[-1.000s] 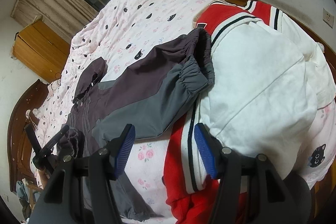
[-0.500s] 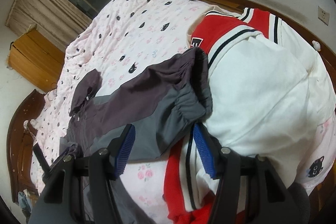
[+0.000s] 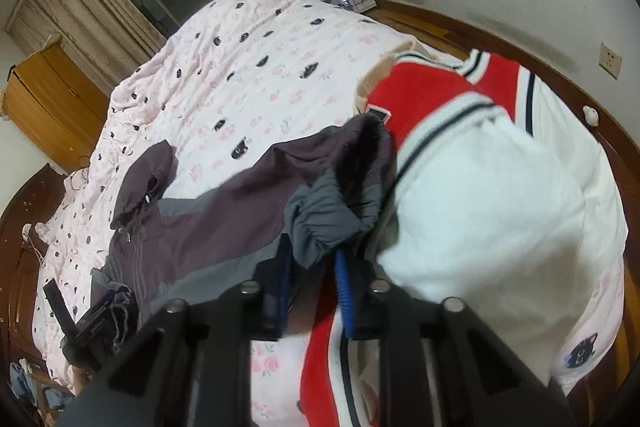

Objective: Fold clothes
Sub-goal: 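Carry the other sleeve across the jacket body with the right gripper, then open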

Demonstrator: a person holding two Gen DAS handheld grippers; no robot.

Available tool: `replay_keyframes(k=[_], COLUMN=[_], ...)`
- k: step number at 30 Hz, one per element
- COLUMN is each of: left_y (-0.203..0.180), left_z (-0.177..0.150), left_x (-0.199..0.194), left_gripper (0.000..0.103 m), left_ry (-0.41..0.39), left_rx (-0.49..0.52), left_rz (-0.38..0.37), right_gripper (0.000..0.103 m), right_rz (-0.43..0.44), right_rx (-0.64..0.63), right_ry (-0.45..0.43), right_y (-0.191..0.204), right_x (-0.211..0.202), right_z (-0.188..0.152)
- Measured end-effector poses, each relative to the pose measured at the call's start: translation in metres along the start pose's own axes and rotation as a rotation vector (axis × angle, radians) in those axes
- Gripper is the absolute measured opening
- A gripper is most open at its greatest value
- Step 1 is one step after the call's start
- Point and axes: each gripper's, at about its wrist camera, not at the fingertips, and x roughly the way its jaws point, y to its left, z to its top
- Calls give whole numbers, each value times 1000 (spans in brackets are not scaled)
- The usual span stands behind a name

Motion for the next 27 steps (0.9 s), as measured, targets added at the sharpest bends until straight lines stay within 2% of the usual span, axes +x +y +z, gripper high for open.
replay_keyframes(k=[4, 13, 20, 27], left_y=[0, 3, 4, 6], left_z=[0, 0, 0, 2], left_x=[1, 1, 0, -1], left_gripper=[76, 77, 77, 77], left_ry=[0, -6, -10, -13], left_rx=[1, -10, -16, -27], left_rz=[-2, -22, -33, -47], right_gripper=[12, 11, 11, 10], right_rz=[0, 37, 147, 258], right_rx=[-36, -199, -353, -486], right_ry=[-9, -95, -119, -84], right_y=[10, 65, 138, 216], right_x=[-2, -28, -40, -31], right_z=[5, 22, 25, 7])
